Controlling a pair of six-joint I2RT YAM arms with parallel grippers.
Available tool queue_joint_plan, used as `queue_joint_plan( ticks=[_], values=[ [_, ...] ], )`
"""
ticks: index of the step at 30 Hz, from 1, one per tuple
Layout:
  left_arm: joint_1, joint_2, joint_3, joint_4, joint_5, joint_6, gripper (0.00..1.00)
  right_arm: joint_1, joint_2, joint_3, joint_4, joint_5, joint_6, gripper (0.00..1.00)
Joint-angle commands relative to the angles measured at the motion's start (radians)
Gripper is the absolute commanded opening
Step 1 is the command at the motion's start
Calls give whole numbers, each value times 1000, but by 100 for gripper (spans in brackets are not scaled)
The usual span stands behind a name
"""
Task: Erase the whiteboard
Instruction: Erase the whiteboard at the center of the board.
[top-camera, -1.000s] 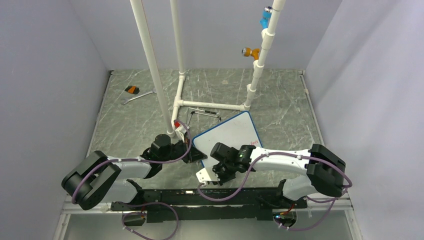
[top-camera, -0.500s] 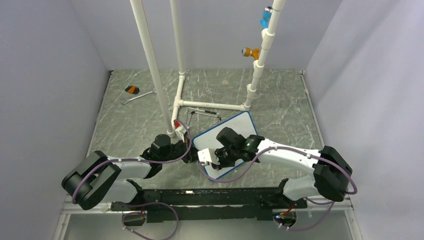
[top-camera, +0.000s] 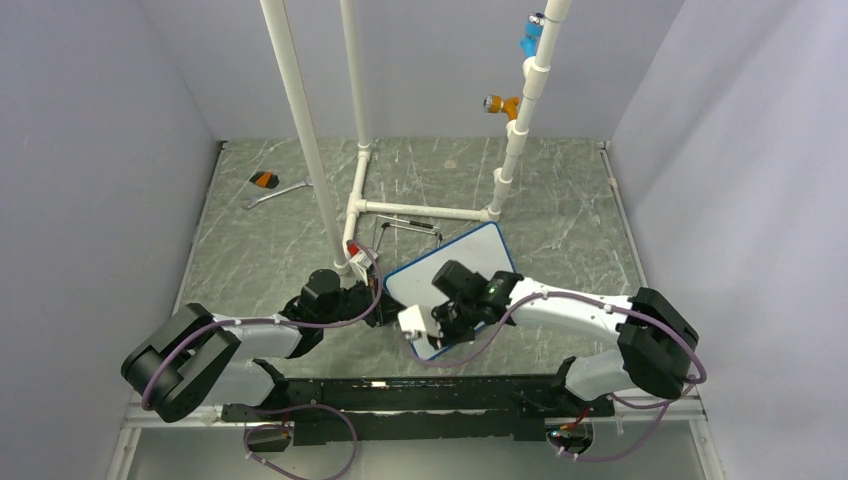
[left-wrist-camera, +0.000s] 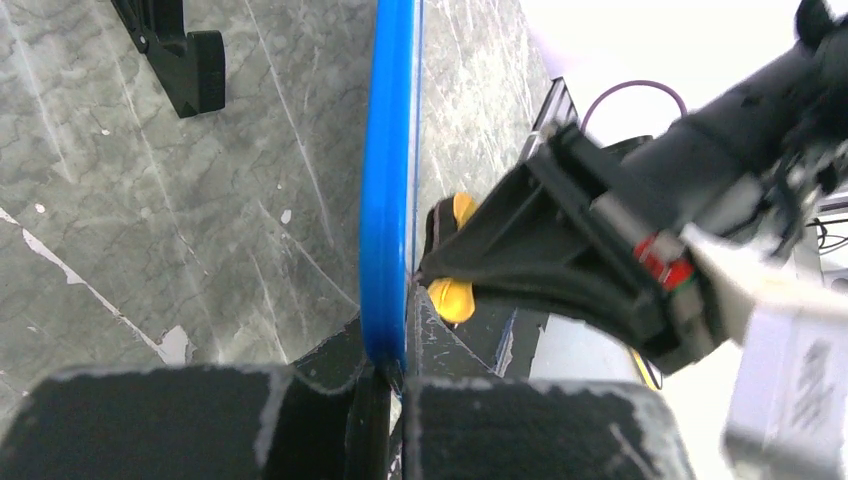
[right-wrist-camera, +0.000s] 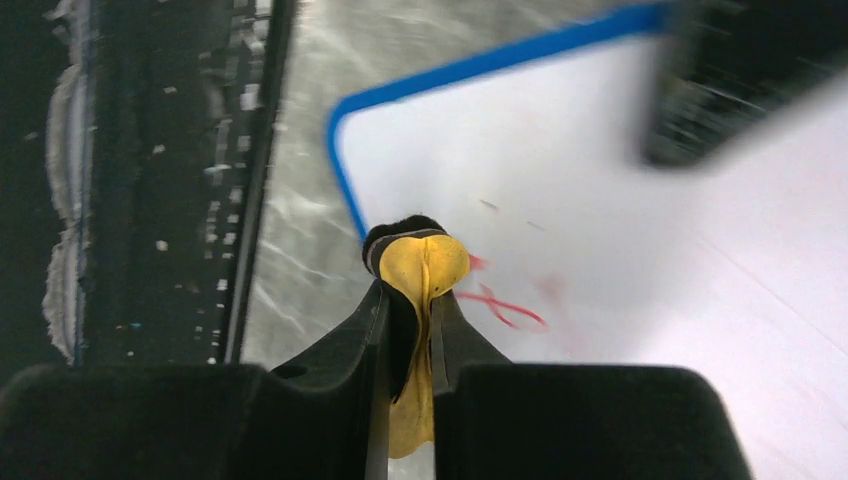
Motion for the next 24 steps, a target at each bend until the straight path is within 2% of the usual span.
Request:
queue_joint_plan(
  ticks=[1,6,10,15,24],
  values=[
    [-2,-15,-1,103,42,-21,0,-107,-65,77,58,-22,50,0],
    [-4,-26,2,85,41,-13,0,-101,-49,24,12,-48,-27,0],
    [-3,-32,-4,82,36,-12,0,-27,3,7,-56,-49,-111,0],
    [-3,-33,-9,95,35,-13,0,8,36,36,-56,-28,-85,0],
    [-3,-22,-10,111,40,-18,0,-156,-84,63,30,-60,9,0]
  ],
)
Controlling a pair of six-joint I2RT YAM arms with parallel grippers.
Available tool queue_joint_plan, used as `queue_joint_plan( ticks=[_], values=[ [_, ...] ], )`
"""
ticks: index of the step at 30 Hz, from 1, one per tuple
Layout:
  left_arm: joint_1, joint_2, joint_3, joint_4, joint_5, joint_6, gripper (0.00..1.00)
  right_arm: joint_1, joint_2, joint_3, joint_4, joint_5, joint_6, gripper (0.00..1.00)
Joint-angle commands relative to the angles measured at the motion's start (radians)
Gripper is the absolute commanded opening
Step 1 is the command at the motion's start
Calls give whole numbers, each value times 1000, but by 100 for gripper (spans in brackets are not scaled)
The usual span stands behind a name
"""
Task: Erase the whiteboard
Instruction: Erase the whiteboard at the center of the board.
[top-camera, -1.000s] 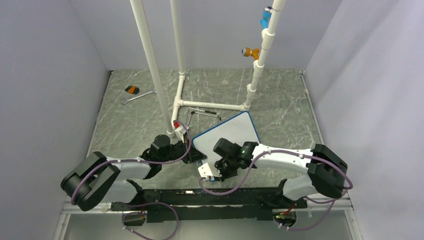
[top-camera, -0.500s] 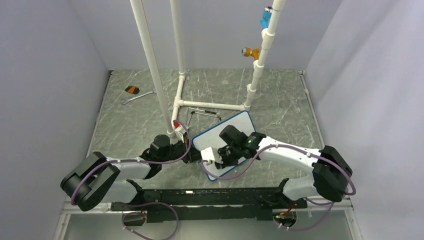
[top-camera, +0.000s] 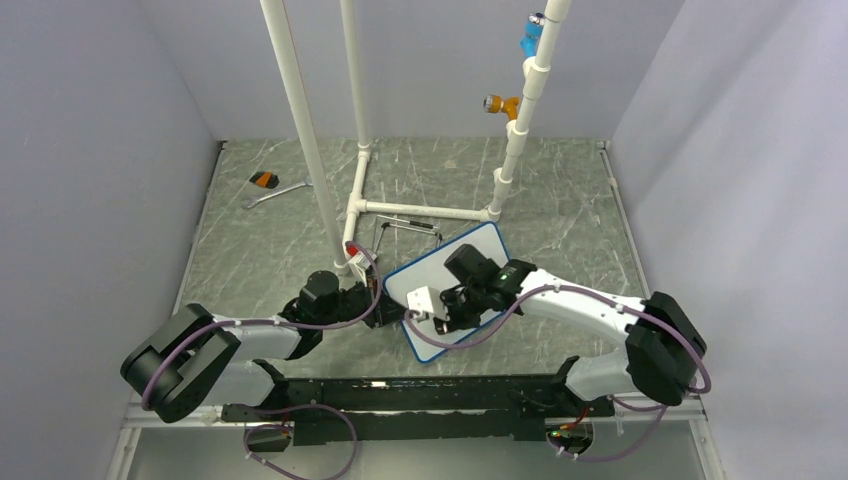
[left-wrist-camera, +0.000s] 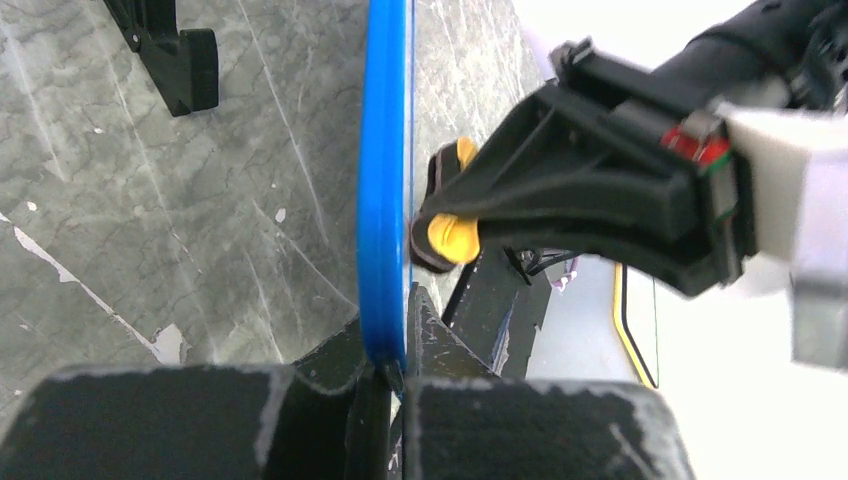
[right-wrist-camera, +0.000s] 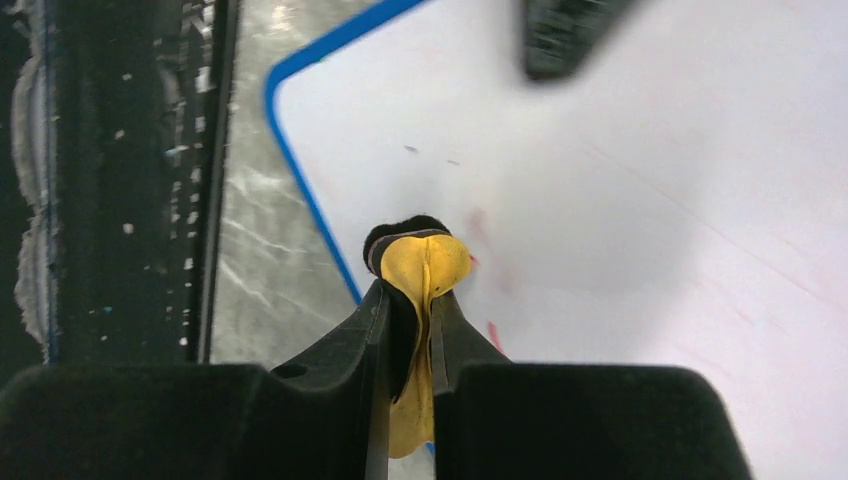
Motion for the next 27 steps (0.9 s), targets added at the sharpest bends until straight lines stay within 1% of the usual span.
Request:
queue_joint_plan(
  ticks=[1,4,9,12,14,15,17,19,21,23,27],
  values=[
    [-4,-21,5,82,38,-14,0,-55,-67,25,70,-13,31,0],
    [-4,-30,7,69,38,-11,0,-43,-54,8,40,-40,-11,0],
    [-4,-44,9,49,35,-5,0,60,1,-13,-23,-50,-76,0],
    [-4,-48,7,47,33,-3,0,91,36,6,-53,-55,-82,0],
    [-3,-47,7,52,33,-3,0,90,37,11,-9,-15,-44,0],
    [-4,-43,6,57,33,-3,0,82,23,12,28,32,-13,0],
    [-3,-31,6,73,42,-7,0,18,-20,15,111,75,72,0],
    [-4,-20,7,86,46,-9,0,-39,-50,25,171,94,120,0],
    [-3,-11,10,92,50,-10,0,-61,-62,19,213,129,162,0],
    [-3,-7,12,98,51,-10,0,-64,-58,1,234,163,159,0],
    [-4,-10,7,101,49,-11,0,-4,-42,-12,133,71,50,0]
  ],
)
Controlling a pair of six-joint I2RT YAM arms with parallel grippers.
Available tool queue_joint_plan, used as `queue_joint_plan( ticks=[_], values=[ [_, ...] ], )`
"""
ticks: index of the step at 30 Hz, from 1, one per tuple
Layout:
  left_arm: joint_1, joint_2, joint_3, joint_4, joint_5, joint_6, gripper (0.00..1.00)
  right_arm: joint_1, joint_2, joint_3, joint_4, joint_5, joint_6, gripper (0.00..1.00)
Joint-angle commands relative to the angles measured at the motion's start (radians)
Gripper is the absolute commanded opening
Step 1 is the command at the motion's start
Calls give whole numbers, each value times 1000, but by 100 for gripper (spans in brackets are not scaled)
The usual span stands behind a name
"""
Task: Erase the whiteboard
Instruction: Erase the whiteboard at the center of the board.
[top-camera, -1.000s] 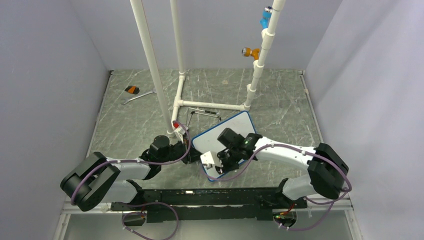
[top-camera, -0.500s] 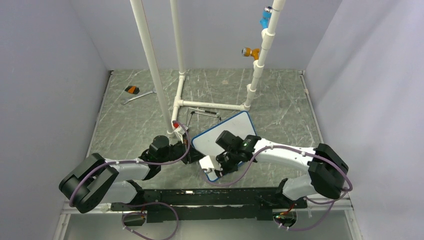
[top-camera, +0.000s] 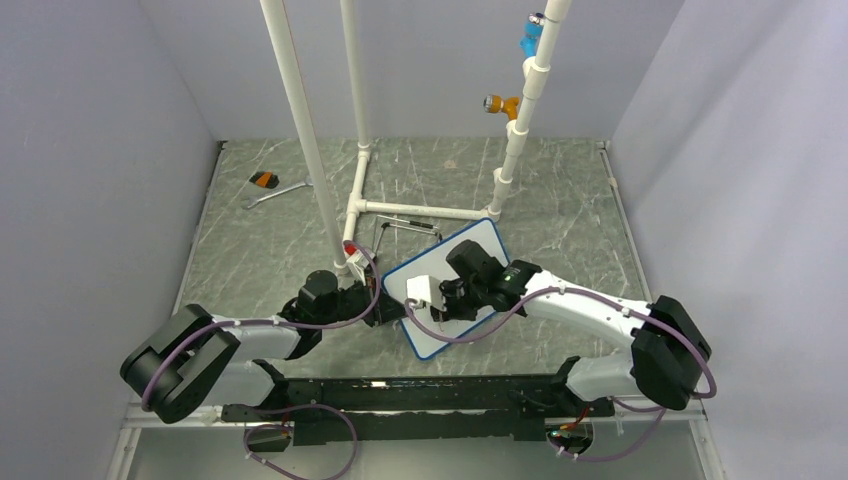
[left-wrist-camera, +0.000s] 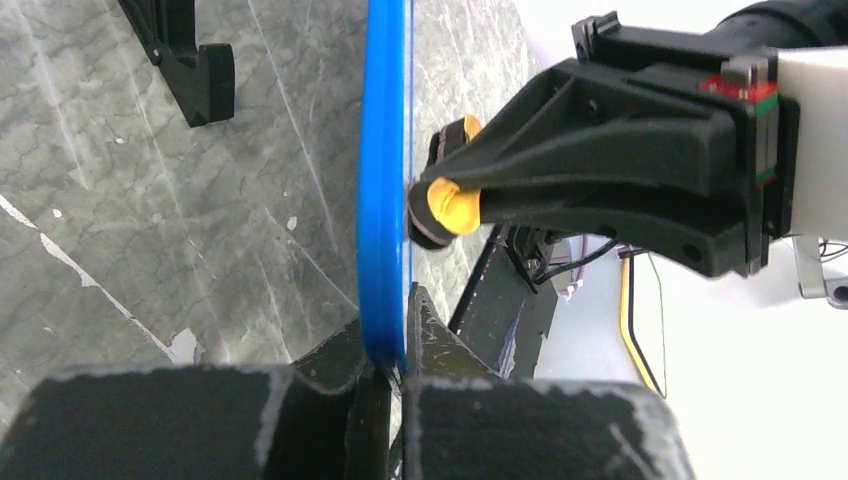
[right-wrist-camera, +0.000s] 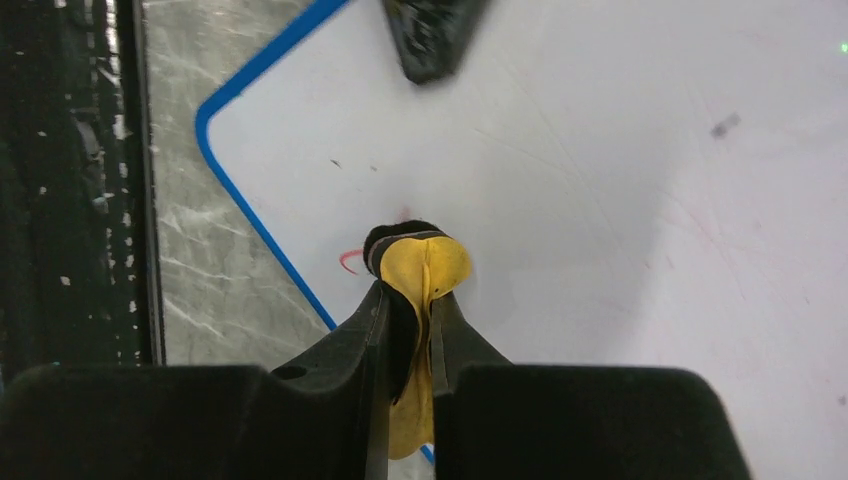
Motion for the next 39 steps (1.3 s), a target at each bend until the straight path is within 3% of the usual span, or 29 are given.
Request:
queue_joint_plan(
  ticks=[1,5,13,18,20,24,34,39],
  values=[
    [-10,-8,9,95,61,-12,0,70,17,2,-18,-45,-89,0],
    [-10,-7,5,103,60,-16,0,120,46,24,-37,-85,-89,0],
    [-11,5,0,131,66,-25,0,10,-16,-1,198,183,105,0],
    [-10,3,0,124,67,-20,0,4,-6,-4,88,87,-4,0],
    [-11,-2,-3,123,66,-19,0,44,20,0,-14,-21,-97,0],
    [-11,-19,-8,106,60,-13,0,138,93,11,-117,-19,-198,0],
    [-10,-23,-10,111,66,-11,0,5,9,8,100,111,25,0],
    [-10,-18,-9,113,69,-11,0,-14,9,-5,92,128,-6,0]
  ],
)
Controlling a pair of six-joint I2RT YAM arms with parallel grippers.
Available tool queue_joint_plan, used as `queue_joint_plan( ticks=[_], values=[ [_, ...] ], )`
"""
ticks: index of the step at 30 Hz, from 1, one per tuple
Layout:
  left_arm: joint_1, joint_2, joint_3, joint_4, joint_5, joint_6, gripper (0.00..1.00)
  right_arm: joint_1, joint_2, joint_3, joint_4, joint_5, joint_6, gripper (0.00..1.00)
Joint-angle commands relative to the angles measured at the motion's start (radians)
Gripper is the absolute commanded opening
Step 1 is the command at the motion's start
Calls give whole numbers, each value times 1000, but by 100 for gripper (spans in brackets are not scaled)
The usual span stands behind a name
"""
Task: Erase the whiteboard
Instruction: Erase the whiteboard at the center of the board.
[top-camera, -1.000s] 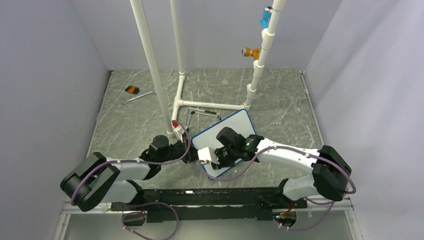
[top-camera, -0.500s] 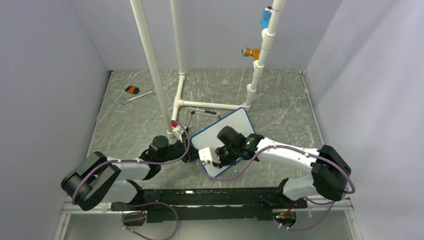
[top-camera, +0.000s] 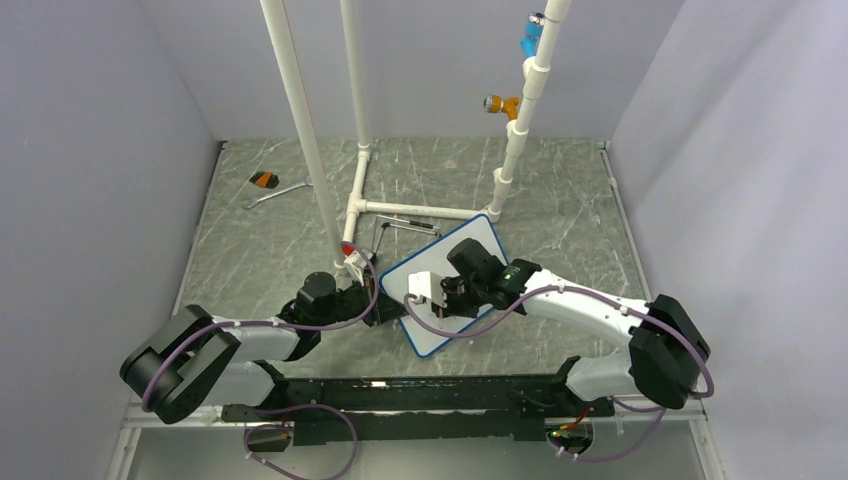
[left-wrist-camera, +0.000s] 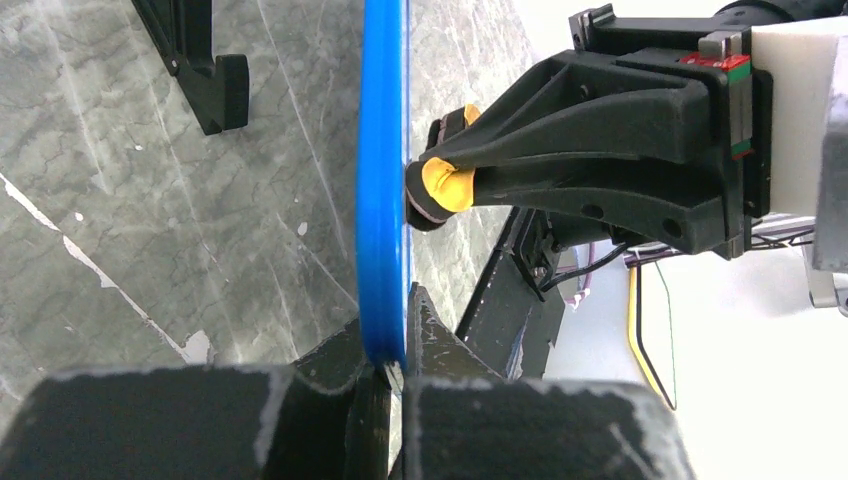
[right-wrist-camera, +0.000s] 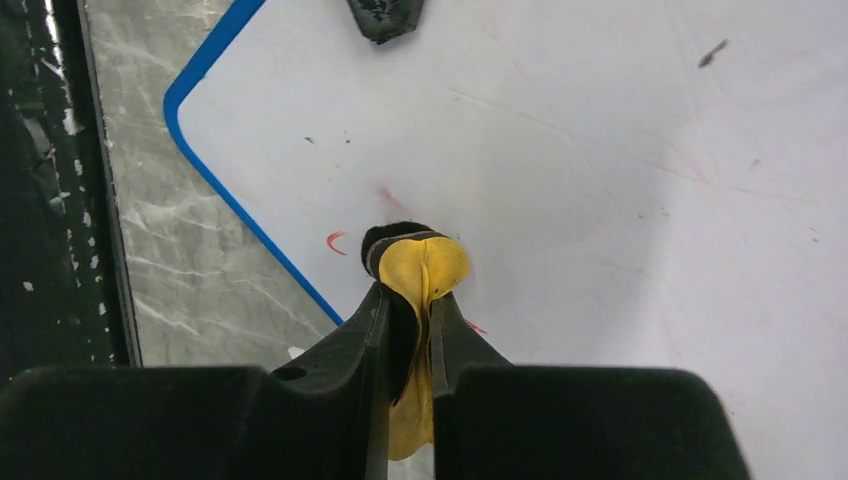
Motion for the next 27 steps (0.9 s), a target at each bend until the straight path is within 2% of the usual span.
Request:
queue_joint_plan(
  ticks=[1,5,8,13,16,19,24,27],
  values=[
    [-15,-19,8,81,88,-16,0,-9,2,-1,52,43,-49,0],
    [-14,-37,8,57,83,-8,0,44,28,-3,-87,-55,-189,0],
    [-14,-47,8,46,83,-4,0,77,67,18,-153,-92,-229,0],
    [-14,-47,5,52,81,-6,0,74,71,26,-80,-25,-141,0],
    [-14,-35,5,66,87,-10,0,36,30,31,12,-1,-53,0],
    [-14,-26,7,75,90,-15,0,-2,-4,26,35,-17,-24,0],
    [-15,-28,12,64,89,-12,0,-17,-20,0,35,12,-47,0],
    [-14,-41,13,45,88,-6,0,-13,33,6,-105,-60,-171,0]
  ],
)
